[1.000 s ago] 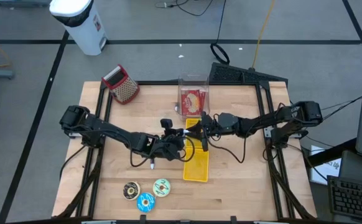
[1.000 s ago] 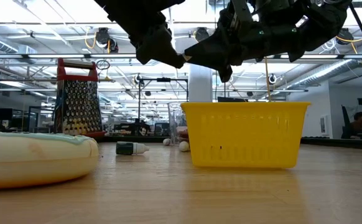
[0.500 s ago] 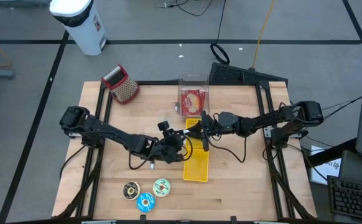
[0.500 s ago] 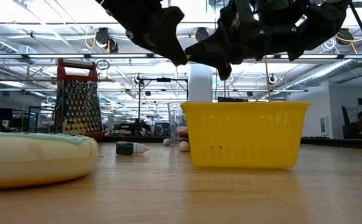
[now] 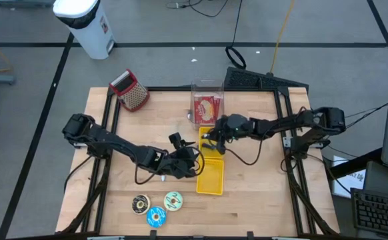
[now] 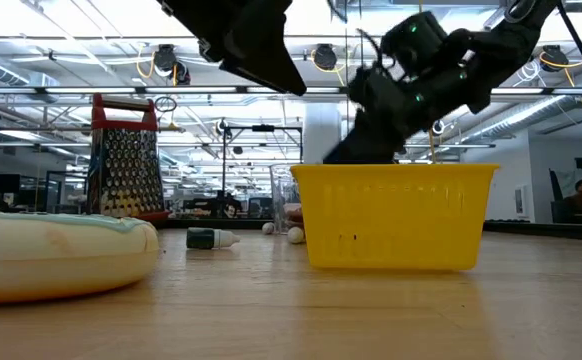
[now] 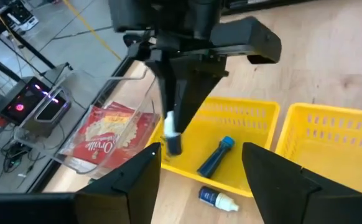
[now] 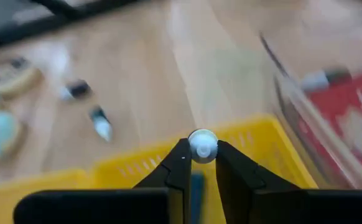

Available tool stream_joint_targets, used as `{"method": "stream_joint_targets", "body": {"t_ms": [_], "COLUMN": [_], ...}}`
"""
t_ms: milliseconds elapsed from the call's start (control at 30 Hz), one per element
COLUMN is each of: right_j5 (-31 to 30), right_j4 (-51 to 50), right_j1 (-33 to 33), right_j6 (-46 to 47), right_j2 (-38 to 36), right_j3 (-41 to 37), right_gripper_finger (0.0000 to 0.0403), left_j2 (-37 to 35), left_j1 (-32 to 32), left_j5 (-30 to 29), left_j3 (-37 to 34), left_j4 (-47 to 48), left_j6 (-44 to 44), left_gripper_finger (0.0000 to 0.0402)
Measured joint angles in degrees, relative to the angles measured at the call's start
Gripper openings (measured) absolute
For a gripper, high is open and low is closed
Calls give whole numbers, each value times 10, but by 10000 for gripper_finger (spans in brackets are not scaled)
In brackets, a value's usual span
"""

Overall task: Pick & Place Food Item
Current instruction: Put the black food coloring bottle into the top yellow bin, then put the green food coloring bottle into the top yellow bin

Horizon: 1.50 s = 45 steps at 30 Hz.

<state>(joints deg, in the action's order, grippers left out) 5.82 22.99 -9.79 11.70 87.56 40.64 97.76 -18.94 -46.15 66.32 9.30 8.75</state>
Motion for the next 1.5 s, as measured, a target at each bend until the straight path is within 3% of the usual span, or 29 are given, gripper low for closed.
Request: {"method": "stream_joint_targets", "body": {"t_ms": [133, 333, 433, 533, 733, 900, 1100, 1200, 1333, 1500], "right_j5": [3, 6, 20, 20, 18, 18, 18, 18, 18, 18], "right_j4": [-61, -73, -74, -75, -74, -67, -67, -67, -67, -67], "right_j1": [-13, -18, -18, -16, -6, 0, 1, 1, 1, 1], "right_j6": [5, 9, 9, -3, -52, -36, -35, -39, -48, -55], "right_j2": [0, 0, 0, 0, 0, 0, 0, 0, 0, 0], "right_j3": [0, 0, 0, 0, 0, 0, 0, 0, 0, 0], "right_gripper_finger": [44, 49, 67, 100, 183, 239, 261, 258, 250, 243], "left_j2": [0, 0, 0, 0, 0, 0, 0, 2, 4, 4], "left_j1": [9, 49, 86, 126, 205, 268, 336, 377, 435, 480], "left_j5": [-2, 3, 50, 96, 156, 207, 192, 252, 362, 404], "left_j3": [0, 0, -4, -27, -99, -123, -123, -123, -123, -124], "left_j4": [29, 136, 184, 173, 79, 27, -12, -44, -77, -100], "left_j6": [14, 112, 167, 179, 126, 74, -31, -58, -53, -43], "left_gripper_finger": [227, 227, 227, 227, 227, 227, 227, 226, 175, 40]}}
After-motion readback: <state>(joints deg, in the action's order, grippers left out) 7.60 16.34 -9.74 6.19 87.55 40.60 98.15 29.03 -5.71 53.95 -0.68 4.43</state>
